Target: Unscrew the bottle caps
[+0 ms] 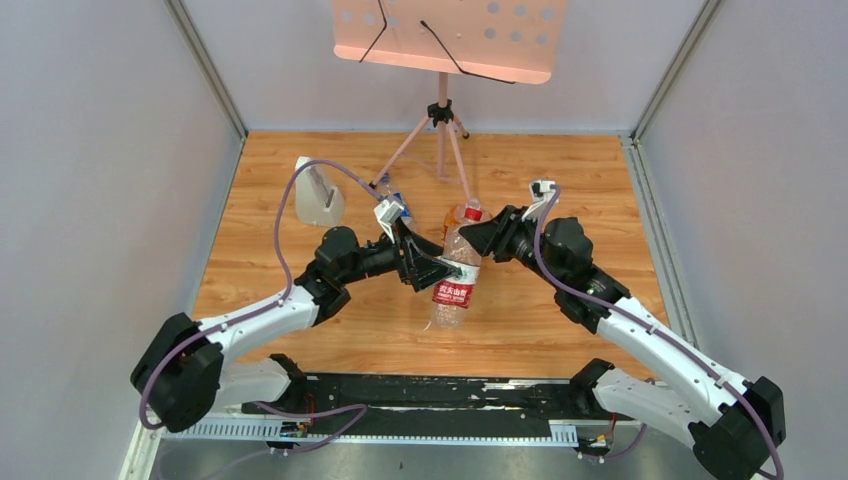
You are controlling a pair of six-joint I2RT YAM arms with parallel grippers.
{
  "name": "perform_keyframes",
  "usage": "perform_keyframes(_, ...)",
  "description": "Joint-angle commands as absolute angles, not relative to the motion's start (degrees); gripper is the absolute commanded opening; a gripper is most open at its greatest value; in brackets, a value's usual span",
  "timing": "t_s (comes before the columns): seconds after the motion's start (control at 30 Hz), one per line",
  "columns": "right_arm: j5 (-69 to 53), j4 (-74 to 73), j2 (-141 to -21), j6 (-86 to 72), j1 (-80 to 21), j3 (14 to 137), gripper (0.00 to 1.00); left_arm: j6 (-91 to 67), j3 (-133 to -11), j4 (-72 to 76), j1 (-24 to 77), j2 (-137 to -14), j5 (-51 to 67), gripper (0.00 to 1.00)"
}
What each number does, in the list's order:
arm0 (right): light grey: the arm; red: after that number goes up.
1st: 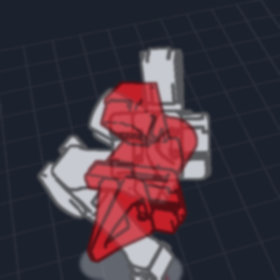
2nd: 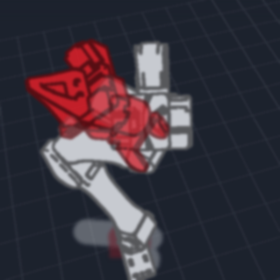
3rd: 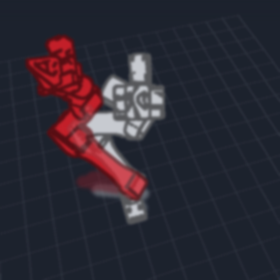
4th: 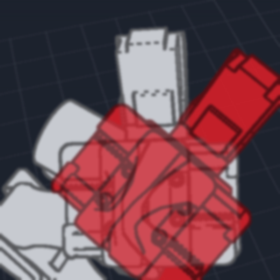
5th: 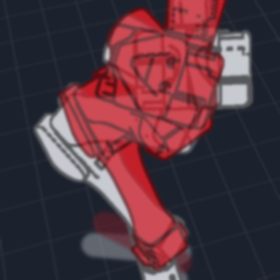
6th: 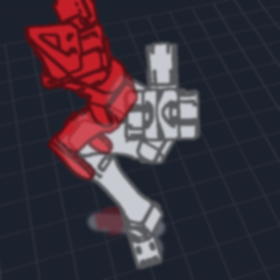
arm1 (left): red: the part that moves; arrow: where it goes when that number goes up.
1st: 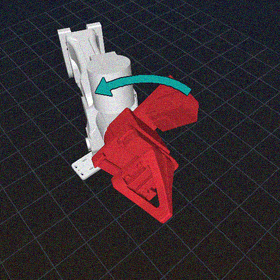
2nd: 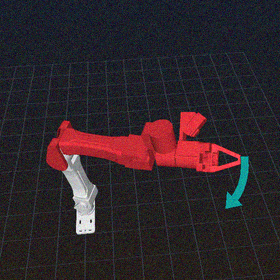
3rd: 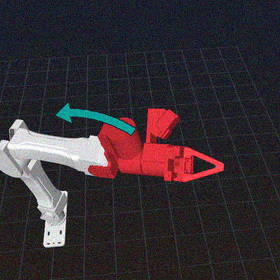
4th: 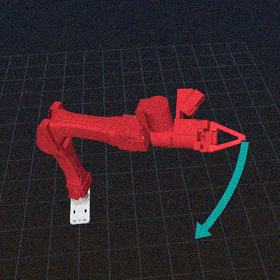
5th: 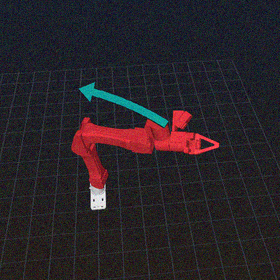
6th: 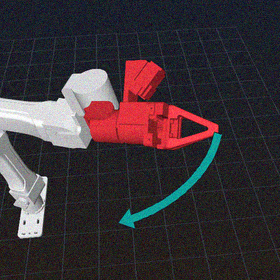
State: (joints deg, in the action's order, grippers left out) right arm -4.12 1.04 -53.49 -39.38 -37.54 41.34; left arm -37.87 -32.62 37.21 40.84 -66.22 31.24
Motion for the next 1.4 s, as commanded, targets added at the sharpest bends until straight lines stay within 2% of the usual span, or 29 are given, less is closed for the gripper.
perform_keyframes(0.0,-1.9,7.0,-52.7,-40.3,-38.6,43.0,0.32,-42.1,-33.5,42.6,41.1,-70.0,33.8,0.95)
perform_keyframes(0.1,-1.6,7.7,-52.4,-40.2,-38.7,43.0,0.32,-41.6,-34.9,41.3,41.1,-71.1,34.8,0.89)
perform_keyframes(0.2,-1.9,8.1,-52.9,-40.1,-38.7,43.2,0.32,-40.4,-35.9,39.0,41.2,-71.2,35.9,0.72)
perform_keyframes(0.27,-2.1,8.2,-53.4,-40.6,-38.7,43.5,0.33,-39.8,-36.4,37.9,41.2,-71.2,36.5,0.65)
perform_keyframes(0.4,-2.2,8.7,-54.4,-41.6,-38.7,43.9,0.34,-39.1,-36.7,37.2,41.3,-71.3,37.1,0.6)
perform_keyframes(0.6,-4.3,9.6,-55.5,-43.2,-38.7,44.4,0.35,-38.1,-37.9,35.8,41.6,-72.1,37.5,0.65)
perform_keyframes(0.67,-4.4,9.5,-55.5,-43.2,-38.7,44.5,0.36,-37.7,-38.2,35.4,41.7,-72.2,37.6,0.61)
perform_keyframes(0.77,-4.5,9.2,-55.1,-43.0,-38.7,44.3,0.37,-37.2,-38.2,34.2,41.7,-71.6,36.6,0.44)
perform_keyframes(0.83,-4.6,9.0,-54.7,-42.9,-38.7,43.9,0.4,-36.2,-38.0,32.8,41.7,-70.9,35.6,0.32)
perform_keyframes(0.9,-5.5,8.9,-54.4,-42.4,-38.7,43.7,0.45,-34.3,-38.1,29.8,41.7,-69.9,34.5,0.27)
perform_keyframes(0.93,-6.3,8.7,-54.4,-41.7,-38.6,43.7,0.5,-32.7,-38.4,28.6,41.7,-69.1,34.1,0.26)
perform_keyframes(1.0,-7.5,6.4,-54.6,-40.4,-38.2,44.5,0.68,-29.7,-39.2,24.2,41.7,-67.7,32.6,0.23)
perform_keyframes(1.07,-9.1,2.0,-54.5,-39.7,-36.8,46.1,0.78,-25.7,-40.5,18.1,41.7,-66.2,30.3,0.18)
perform_keyframes(1.2,-22.3,-3.4,-54.0,-41.0,-28.2,47.9,0.84,-15.8,-43.1,5.8,41.9,-62.4,24.2,0.06)
perform_keyframes(1.23,-27.4,-3.5,-54.2,-42.1,-25.4,47.9,0.84,-12.2,-43.6,2.5,42.2,-61.7,23.3,0.02)
perform_keyframes(1.37,-45.4,-3.8,-56.5,-43.2,-17.0,50.0,0.78,-1.8,-46.5,-7.7,43.9,-59.3,18.7,0.0)
